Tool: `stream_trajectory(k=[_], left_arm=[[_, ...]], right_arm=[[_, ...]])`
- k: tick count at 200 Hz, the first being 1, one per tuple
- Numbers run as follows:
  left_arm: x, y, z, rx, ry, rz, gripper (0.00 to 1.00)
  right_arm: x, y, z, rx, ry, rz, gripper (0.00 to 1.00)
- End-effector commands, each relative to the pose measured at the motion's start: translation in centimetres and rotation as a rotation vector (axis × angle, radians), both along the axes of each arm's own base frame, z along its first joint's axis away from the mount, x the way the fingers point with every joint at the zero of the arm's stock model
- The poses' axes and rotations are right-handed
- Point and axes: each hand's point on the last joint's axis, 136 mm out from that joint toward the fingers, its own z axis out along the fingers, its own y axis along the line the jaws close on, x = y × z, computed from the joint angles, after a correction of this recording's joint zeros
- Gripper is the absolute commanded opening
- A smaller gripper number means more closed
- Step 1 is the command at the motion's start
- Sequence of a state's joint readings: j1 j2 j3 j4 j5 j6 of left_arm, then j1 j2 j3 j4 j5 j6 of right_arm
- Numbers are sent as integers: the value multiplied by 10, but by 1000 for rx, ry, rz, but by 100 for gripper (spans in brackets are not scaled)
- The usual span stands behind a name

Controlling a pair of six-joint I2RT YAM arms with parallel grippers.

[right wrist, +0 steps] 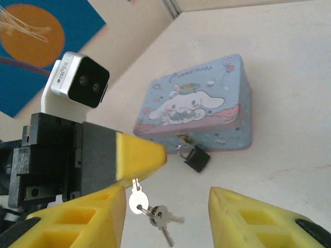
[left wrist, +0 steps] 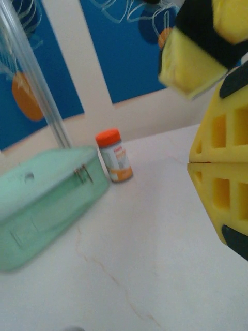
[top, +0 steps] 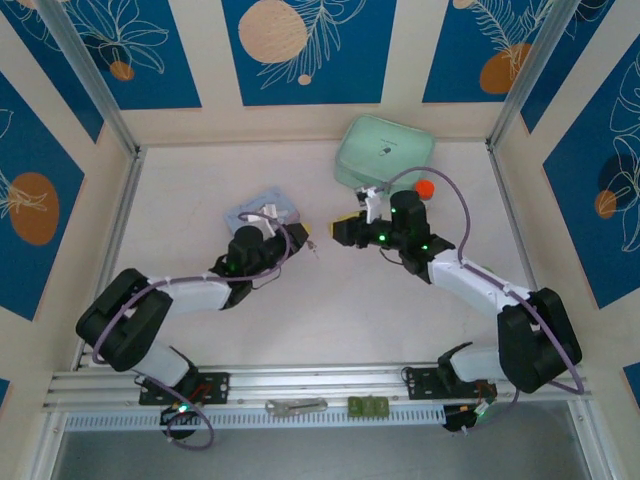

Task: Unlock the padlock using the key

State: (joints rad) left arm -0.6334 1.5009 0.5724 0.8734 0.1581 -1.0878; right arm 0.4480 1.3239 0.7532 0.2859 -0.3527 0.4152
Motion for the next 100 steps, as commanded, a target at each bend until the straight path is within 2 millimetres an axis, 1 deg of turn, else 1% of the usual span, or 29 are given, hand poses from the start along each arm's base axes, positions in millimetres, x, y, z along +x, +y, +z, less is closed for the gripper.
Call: stream_trajectory(k=[1, 32, 48, 68, 100], left_arm=[[-12, -4, 41, -33, -220, -104, 0], [-18, -9, 65, -126, -312, -145, 0], [-17, -10, 70, -175, -328, -150, 0], [-17, -12, 70, -207, -326, -143, 0], [-17, -10, 64, -222, -309, -109, 0]], right_arm=[[-26, 13, 17, 194, 122, 154, 47], [-25, 18, 17, 297, 163, 180, 47], [-24, 21, 13, 337, 182, 186, 47], [-23, 26, 9, 372, 199, 203, 47], [-22, 31, 7, 419, 219, 220, 46]])
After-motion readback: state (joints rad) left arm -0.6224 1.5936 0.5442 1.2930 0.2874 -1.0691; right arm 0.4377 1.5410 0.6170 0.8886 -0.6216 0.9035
